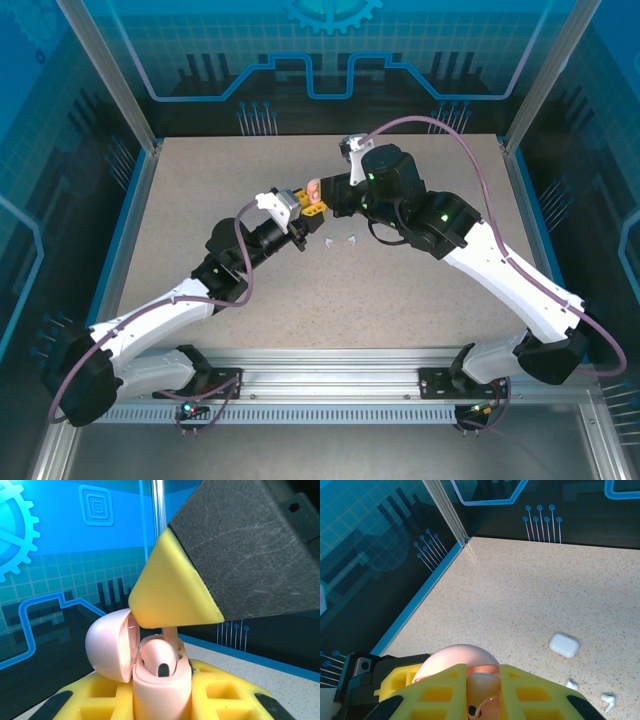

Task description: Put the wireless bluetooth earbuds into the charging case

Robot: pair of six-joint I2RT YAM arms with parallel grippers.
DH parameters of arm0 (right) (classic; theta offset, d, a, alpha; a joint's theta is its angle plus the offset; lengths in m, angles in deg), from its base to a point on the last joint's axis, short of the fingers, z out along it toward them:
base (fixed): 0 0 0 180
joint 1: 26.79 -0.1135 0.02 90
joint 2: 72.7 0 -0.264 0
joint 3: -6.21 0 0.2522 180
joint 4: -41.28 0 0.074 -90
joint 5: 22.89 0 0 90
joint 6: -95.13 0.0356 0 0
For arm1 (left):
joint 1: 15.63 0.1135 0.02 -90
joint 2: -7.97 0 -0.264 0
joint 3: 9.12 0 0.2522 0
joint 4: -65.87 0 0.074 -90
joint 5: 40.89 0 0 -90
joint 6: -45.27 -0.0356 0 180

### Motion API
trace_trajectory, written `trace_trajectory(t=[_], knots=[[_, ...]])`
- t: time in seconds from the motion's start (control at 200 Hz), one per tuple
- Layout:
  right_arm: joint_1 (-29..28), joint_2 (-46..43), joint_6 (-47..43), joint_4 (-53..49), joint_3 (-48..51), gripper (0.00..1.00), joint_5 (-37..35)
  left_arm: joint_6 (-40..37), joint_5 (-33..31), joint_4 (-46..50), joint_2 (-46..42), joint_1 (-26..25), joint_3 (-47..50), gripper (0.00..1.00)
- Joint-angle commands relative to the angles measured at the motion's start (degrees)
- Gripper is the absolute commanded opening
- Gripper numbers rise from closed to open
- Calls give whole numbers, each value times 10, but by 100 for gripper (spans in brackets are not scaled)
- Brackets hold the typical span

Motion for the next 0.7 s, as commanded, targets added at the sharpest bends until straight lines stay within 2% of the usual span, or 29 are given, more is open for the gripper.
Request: trace_trajectory(t=[0.0, 0.375, 0.695], knots=[[-7, -2, -2, -18, 10, 19, -8, 0, 6, -17, -2, -1, -22, 0], [-13, 17, -17, -43, 2, 18, 6, -2, 5, -15, 0, 0, -27, 0], [-12, 15, -4, -48, -28, 34, -13, -2, 7, -12, 0, -1, -27, 0]])
